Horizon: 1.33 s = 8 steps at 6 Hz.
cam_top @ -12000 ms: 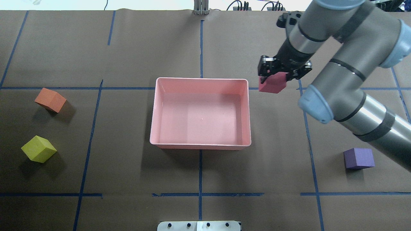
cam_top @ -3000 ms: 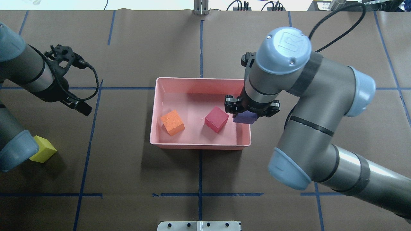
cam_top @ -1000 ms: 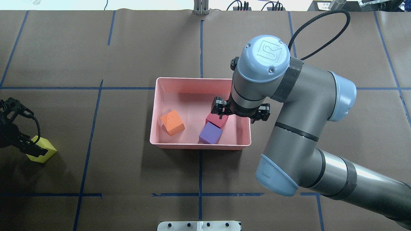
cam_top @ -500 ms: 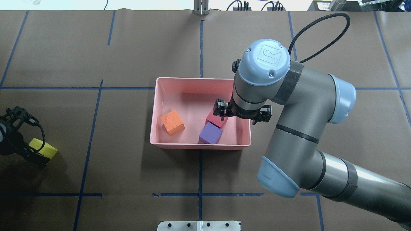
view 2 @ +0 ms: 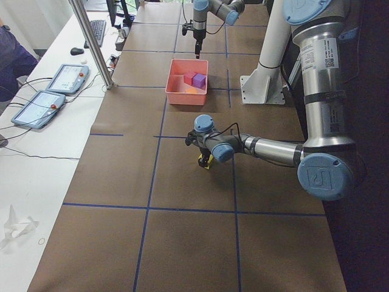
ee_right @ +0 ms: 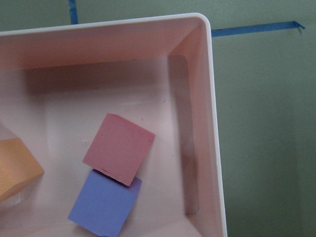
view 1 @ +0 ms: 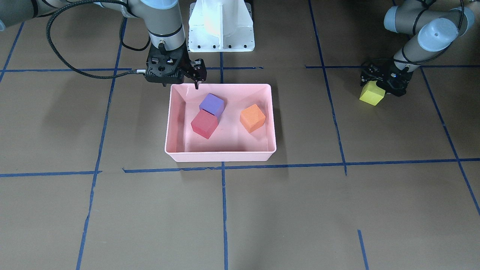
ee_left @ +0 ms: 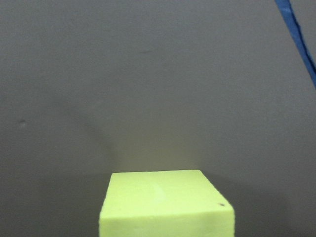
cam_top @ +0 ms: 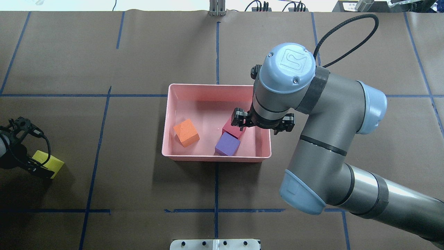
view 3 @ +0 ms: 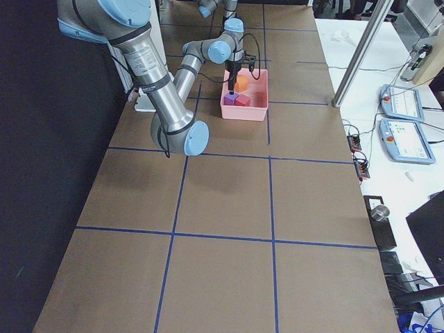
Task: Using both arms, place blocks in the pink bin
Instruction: 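Carry the yellow-green cube into the bin with the left gripper while the right withdraws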
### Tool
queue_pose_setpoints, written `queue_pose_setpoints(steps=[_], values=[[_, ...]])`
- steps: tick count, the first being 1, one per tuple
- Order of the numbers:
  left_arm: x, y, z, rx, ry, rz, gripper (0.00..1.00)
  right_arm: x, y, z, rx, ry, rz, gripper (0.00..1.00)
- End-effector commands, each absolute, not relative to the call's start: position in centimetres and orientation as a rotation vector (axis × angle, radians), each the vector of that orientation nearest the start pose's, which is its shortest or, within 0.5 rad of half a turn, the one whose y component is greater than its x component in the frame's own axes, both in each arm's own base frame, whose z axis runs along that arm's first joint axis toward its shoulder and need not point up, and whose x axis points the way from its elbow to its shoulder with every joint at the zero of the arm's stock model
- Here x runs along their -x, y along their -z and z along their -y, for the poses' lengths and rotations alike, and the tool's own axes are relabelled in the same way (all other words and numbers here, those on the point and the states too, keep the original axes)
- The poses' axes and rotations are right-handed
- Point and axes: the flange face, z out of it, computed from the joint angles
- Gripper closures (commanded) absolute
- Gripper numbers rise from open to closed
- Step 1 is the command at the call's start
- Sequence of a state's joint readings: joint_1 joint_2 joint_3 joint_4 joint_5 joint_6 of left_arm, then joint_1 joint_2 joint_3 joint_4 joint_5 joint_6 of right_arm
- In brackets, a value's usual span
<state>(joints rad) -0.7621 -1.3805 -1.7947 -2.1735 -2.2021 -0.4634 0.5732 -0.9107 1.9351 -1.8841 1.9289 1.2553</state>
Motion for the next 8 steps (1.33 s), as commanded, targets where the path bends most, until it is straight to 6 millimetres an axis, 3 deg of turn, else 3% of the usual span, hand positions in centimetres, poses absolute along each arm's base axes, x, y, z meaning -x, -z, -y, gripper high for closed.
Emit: queue_pose_setpoints(steps=[1, 2, 3, 4, 5, 6, 7, 8], values=[[-26.9, -54.8, 36.2, -0.139, -0.473, -0.892, 0.55, 42.7, -16.6, 42.5, -0.033, -0.096, 0.795, 0.00], [-25.8, -52.9, 37.5, -0.178, -0.436, -0.906, 0.55, 40.5, -16.7, 44.5, -0.056, -0.065, 0.804, 0.00], [-24.8, -49.1, 40.3, -0.213, -0.343, -0.927, 0.55, 38.0, -17.7, 46.3, -0.062, -0.043, 0.804, 0.00], [-25.5, -43.1, 42.0, -0.199, -0.274, -0.939, 0.55, 35.3, -19.6, 48.1, -0.075, 0.013, 0.799, 0.00], [-26.6, -35.4, 43.3, -0.178, -0.254, -0.928, 0.54, 32.1, -21.2, 49.4, -0.090, 0.060, 0.802, 0.00], [-28.7, -26.9, 45.2, -0.133, -0.197, -0.919, 0.54, 28.7, -23.5, 50.2, -0.108, 0.123, 0.800, 0.00], [-31.5, -20.0, 45.8, -0.084, -0.141, -0.935, 0.54, 25.1, -26.0, 51.4, -0.123, 0.170, 0.794, 0.00], [-35.2, -16.1, 45.2, -0.038, -0.100, -0.956, 0.54, 20.6, -29.5, 52.4, -0.145, 0.235, 0.776, 0.00]])
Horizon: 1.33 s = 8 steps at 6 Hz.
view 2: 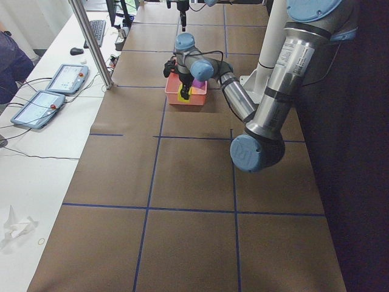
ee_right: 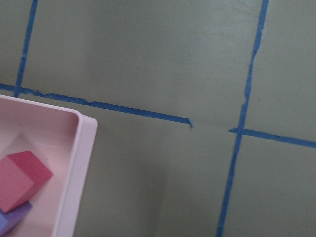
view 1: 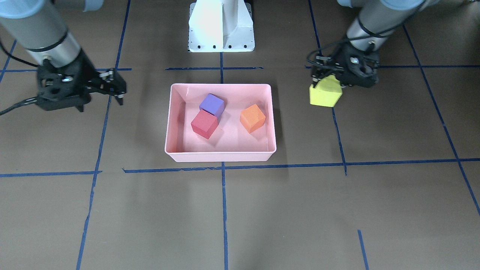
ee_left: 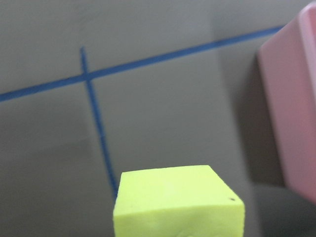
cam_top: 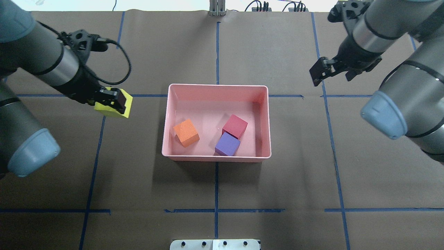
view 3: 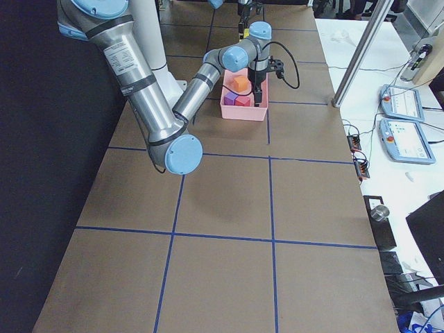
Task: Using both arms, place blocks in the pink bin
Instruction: 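Carry the yellow-green cube into the bin with the left gripper while the right withdraws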
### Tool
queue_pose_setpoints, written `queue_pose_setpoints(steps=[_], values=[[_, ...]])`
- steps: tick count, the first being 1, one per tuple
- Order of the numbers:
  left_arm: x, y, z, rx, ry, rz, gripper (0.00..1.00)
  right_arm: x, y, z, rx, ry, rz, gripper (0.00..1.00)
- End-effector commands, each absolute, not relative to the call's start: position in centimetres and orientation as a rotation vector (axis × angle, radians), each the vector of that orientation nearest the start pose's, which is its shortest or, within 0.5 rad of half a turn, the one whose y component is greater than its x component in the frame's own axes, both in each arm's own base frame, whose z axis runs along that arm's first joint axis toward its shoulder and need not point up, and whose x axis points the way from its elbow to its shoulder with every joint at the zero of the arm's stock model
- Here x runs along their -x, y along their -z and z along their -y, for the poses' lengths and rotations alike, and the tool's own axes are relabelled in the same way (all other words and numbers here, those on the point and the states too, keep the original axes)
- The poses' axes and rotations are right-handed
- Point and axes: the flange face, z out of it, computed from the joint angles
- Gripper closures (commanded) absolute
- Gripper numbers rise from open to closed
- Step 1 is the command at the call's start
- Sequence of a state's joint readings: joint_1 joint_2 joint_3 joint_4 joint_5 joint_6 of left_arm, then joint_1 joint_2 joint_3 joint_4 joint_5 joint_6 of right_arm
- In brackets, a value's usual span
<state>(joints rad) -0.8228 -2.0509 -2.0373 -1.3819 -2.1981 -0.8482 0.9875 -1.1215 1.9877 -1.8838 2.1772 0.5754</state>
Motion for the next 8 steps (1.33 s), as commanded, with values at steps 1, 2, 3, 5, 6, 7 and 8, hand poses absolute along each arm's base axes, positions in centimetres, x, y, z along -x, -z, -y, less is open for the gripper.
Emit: queue_pose_setpoints(steps=[1, 2, 3, 5, 6, 7, 8], values=[[-41.3, -12.1, 45.1, -0.052, -0.035, -0.930, 0.54, 15.7, -33.2, 52.9, -0.161, 0.296, 0.772, 0.00], [-47.1, -9.7, 44.7, -0.044, -0.011, -0.907, 0.53, 11.9, -36.6, 52.6, -0.165, 0.336, 0.768, 0.00], [-49.6, -9.2, 45.8, -0.048, 0.009, -0.921, 0.36, 10.3, -38.3, 52.2, -0.166, 0.354, 0.758, 0.00], [-49.5, -9.7, 45.8, -0.054, -0.011, -0.918, 0.00, 9.0, -39.7, 51.7, -0.168, 0.371, 0.749, 0.00], [-48.8, -9.7, 46.0, -0.075, -0.049, -0.914, 0.00, 7.8, -40.9, 51.3, -0.171, 0.389, 0.743, 0.00], [-47.8, -11.9, 46.4, -0.088, -0.091, -0.896, 0.00, 6.1, -42.5, 50.8, -0.175, 0.405, 0.735, 0.00], [-43.0, -15.7, 47.9, -0.110, -0.171, -0.895, 0.00, 3.7, -45.0, 49.7, -0.172, 0.430, 0.725, 0.00]])
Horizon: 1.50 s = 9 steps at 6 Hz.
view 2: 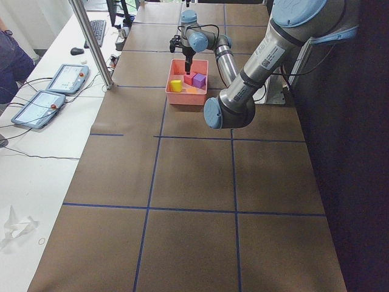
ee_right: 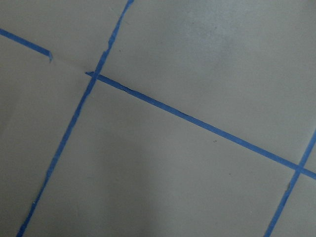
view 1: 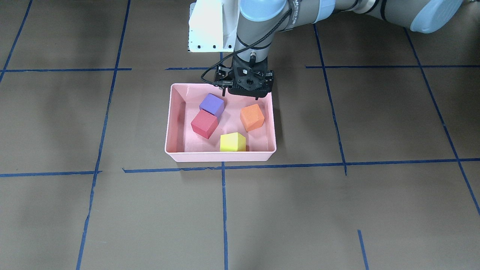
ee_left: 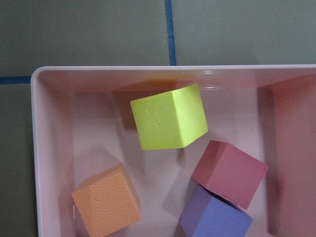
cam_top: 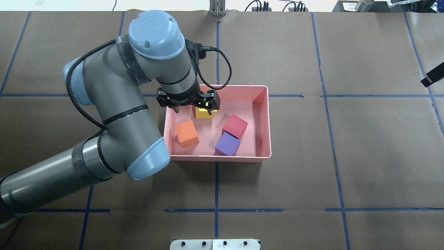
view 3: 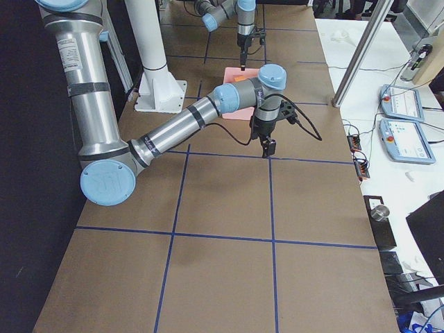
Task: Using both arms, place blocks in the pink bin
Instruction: 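Open the left gripper and lift it away from the bin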
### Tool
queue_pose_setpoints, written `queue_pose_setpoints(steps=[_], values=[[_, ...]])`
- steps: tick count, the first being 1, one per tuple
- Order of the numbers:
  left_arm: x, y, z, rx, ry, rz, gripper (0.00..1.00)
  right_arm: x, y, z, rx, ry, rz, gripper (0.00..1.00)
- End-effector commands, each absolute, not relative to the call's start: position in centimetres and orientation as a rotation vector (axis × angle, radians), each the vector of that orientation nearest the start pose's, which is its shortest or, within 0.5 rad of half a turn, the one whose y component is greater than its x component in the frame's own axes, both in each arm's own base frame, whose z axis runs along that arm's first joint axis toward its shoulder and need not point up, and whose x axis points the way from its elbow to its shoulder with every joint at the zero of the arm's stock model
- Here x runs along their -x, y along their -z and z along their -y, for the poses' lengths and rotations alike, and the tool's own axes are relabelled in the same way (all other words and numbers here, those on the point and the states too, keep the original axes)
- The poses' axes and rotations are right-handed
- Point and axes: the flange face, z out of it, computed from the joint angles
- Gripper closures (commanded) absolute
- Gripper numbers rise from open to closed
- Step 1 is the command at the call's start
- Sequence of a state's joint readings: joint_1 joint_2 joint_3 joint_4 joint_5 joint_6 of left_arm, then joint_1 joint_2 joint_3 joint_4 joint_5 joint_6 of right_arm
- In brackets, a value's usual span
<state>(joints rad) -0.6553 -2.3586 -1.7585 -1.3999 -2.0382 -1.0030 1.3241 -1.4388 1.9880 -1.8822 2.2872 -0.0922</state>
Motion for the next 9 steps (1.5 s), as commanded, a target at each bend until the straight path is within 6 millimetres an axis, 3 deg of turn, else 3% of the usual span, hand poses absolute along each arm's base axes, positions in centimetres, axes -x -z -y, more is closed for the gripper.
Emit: queue_pose_setpoints(steps=[1, 3, 4, 5, 6, 7, 9], values=[[-38.4, -20.1, 50.3, -0.124, -0.251, -0.881, 0.00, 1.6, -47.4, 48.2, -0.162, 0.442, 0.727, 0.00], [-25.7, -29.8, 55.4, -0.193, -0.385, -0.832, 0.00, -3.6, -53.0, 43.9, -0.117, 0.383, 0.757, 0.01], [-19.1, -35.8, 57.2, -0.218, -0.447, -0.785, 0.00, -4.5, -54.9, 43.2, -0.079, 0.333, 0.761, 0.01], [-14.0, -40.8, 57.9, -0.201, -0.438, -0.751, 0.00, -5.4, -57.9, 41.7, -0.028, 0.300, 0.772, 0.01], [-6.6, -47.1, 56.1, -0.162, -0.367, -0.767, 0.00, -5.5, -58.7, 41.3, -0.008, 0.279, 0.775, 0.01], [0.3, -53.2, 53.1, -0.128, -0.296, -0.785, 0.00, -5.5, -58.0, 41.6, -0.003, 0.233, 0.773, 0.00], [2.3, -61.1, 47.7, -0.028, -0.289, -0.787, 0.00, -5.5, -57.9, 41.8, -0.002, 0.229, 0.775, 0.00]])
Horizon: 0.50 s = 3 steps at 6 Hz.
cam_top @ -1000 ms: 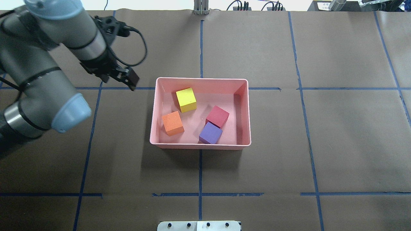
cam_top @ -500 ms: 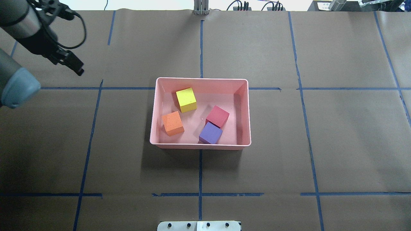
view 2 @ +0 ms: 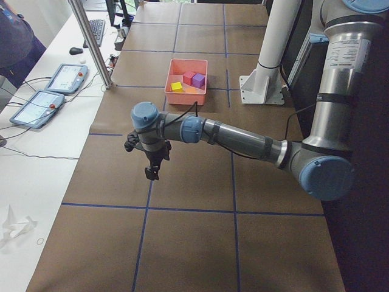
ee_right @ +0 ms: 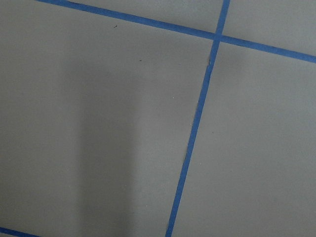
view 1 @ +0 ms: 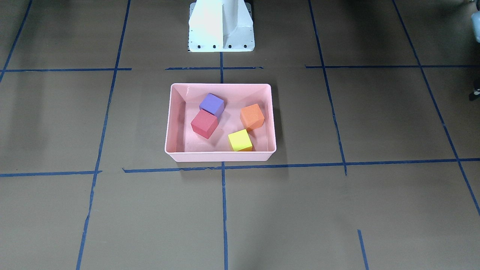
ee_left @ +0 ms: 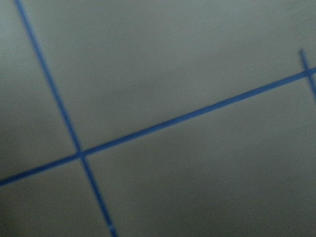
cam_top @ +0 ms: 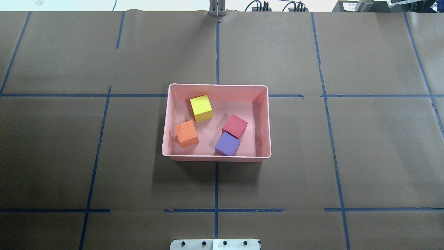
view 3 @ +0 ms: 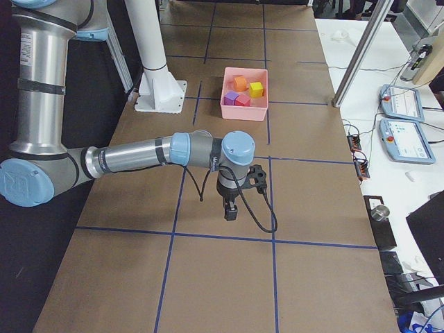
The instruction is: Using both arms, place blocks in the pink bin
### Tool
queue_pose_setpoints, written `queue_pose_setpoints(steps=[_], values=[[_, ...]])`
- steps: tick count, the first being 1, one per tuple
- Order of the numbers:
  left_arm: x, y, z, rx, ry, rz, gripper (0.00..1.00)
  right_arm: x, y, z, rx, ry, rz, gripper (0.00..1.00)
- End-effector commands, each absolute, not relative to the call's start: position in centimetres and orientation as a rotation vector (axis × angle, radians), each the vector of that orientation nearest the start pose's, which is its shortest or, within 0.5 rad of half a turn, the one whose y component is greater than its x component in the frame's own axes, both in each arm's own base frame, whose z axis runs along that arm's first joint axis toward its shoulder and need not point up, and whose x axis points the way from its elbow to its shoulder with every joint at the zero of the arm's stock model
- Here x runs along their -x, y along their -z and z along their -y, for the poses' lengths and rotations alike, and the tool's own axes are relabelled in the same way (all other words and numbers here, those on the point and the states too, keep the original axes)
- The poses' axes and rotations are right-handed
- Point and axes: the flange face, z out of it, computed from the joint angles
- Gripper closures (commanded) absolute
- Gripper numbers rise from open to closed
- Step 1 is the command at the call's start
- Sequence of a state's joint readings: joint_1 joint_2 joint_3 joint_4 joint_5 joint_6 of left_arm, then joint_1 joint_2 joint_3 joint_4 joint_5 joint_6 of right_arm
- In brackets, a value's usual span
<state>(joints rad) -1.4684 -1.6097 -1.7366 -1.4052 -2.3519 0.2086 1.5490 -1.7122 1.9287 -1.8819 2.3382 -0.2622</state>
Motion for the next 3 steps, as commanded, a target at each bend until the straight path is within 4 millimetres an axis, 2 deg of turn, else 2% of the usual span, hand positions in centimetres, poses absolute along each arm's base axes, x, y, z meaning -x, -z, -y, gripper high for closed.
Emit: queue_pose_setpoints(steps=[1, 2, 3], values=[[2.5, -61.4, 46.7, -0.028, -0.290, -0.785, 0.00, -5.5, -58.1, 41.7, 0.002, 0.229, 0.775, 0.00], [3.7, -62.2, 46.6, -0.029, -0.259, -0.787, 0.00, -5.5, -57.9, 41.7, -0.002, 0.229, 0.775, 0.00], [3.9, -61.3, 46.6, -0.045, -0.264, -0.778, 0.00, -5.5, -57.9, 41.8, -0.004, 0.229, 0.779, 0.00]])
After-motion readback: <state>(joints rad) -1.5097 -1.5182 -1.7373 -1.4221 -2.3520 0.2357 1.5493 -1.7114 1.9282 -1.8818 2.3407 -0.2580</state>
